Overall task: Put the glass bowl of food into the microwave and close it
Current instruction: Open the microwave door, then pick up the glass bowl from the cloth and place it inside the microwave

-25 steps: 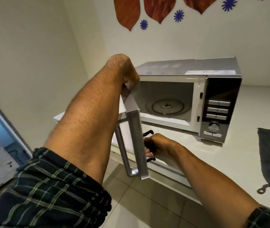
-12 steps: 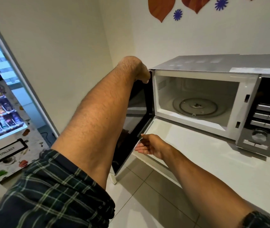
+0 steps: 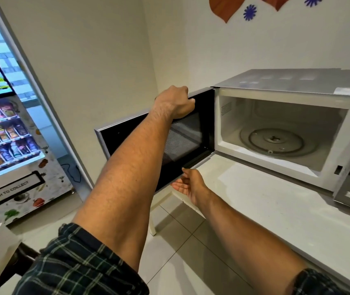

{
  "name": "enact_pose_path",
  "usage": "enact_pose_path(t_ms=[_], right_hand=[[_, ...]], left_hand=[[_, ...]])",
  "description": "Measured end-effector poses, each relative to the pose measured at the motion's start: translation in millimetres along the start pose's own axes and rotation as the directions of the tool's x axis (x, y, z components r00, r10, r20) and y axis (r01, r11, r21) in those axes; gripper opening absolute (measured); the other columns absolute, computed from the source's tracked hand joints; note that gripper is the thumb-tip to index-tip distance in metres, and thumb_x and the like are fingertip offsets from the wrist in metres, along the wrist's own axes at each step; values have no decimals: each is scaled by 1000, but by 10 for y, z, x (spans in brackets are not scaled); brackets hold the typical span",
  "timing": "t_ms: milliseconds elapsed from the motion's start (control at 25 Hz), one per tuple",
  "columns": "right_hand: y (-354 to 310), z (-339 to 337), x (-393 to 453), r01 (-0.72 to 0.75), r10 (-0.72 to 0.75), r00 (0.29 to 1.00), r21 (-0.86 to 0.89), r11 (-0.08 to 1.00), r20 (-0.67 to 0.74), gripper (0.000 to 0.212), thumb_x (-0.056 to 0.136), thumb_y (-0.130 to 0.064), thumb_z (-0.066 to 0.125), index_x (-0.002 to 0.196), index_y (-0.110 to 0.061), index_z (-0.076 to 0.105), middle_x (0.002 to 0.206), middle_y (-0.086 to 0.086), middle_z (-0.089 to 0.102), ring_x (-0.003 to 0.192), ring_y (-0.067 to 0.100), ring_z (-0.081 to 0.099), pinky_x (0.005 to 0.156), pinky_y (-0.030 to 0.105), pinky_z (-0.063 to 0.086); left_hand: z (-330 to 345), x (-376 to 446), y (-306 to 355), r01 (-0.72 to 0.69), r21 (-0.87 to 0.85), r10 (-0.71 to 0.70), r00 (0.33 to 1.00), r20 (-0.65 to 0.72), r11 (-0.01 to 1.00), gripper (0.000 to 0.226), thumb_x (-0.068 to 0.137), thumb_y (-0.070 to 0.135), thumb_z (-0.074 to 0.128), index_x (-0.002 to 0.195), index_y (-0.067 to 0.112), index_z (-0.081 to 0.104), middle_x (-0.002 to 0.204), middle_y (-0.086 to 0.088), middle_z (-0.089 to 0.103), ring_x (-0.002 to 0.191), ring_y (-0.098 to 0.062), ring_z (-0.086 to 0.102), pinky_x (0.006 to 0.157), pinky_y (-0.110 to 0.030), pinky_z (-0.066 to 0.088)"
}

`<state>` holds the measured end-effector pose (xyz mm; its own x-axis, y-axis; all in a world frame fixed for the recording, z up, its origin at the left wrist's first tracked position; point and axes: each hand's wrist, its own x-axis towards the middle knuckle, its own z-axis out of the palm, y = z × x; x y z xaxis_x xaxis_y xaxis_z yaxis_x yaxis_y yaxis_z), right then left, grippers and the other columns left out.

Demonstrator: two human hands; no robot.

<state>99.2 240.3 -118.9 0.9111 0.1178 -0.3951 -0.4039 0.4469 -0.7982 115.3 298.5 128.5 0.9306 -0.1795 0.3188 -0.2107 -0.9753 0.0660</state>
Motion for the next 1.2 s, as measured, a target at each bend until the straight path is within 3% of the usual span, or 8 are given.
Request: enact_pose_path(t_ms=[120,280,400,480,640,800,1000,1200], right_hand=[[9,-9,91,31,-30,999,66,997,-18,16,100,-20,55,90,-7,59,81,12,65,72,26,72,71,36,63],[0,-33,92,33,-34,999,24,999,25,15,102,-24,54,99,-11,59,94,16,66,85,28,71,88,39,61],[-82,-119,-14,78,-83,996,-151,985,-24,25,103,-25,51,114,-7,65,90,22,68,72,24,68,65,28,61],[-154,-268,-98,187,-228,970,-345,920,-83,32,101,-31,54,118,-7,68,90,16,72,75,23,69,72,33,61],[-346,-744,-428,349,-615,780,-735,582,-117,45,92,-54,58,115,-18,73,90,-6,75,86,15,71,82,32,58],[-561,-1400,-895,351,-835,550,-898,264,-30,39,84,-53,63,107,-24,76,99,-8,78,89,10,70,79,28,57],[-775,-2390,-1667,273,-935,269,-949,-157,232,19,80,-26,72,86,-10,79,83,5,79,74,23,71,69,32,58],[-850,-3221,-2337,68,-939,144,-950,-306,313,25,82,-27,64,73,-7,76,71,7,75,61,25,67,63,32,56]], left_hand=[[129,14,-79,-27,-78,20,996,-88,997,38,98,37,39,119,8,53,109,-13,65,90,-28,57,79,-38,47],[245,28,-105,-11,-79,-3,983,-182,997,40,97,42,39,116,10,54,104,-9,65,94,-30,61,89,-47,52],[407,2,68,-181,-43,141,875,-462,983,40,98,36,41,119,8,60,128,-11,64,118,-29,58,108,-42,38],[524,-42,290,-271,-94,169,797,-580,958,38,98,32,43,119,8,62,132,-10,63,121,-25,58,108,-38,36],[846,-137,808,-393,-229,153,733,-663,891,29,97,27,47,106,8,66,103,-9,70,94,-25,63,88,-37,42],[1272,-368,1415,-447,-382,125,765,-631,809,24,98,24,47,97,9,65,95,-7,67,86,-26,61,80,-39,43],[1662,-853,2263,-537,-595,99,786,-611,597,28,96,24,42,88,9,64,86,-6,65,78,-24,58,74,-36,42],[1832,-1308,3133,-654,-650,192,747,-637,388,32,96,25,39,80,10,62,78,-2,61,72,-20,54,71,-35,42]])
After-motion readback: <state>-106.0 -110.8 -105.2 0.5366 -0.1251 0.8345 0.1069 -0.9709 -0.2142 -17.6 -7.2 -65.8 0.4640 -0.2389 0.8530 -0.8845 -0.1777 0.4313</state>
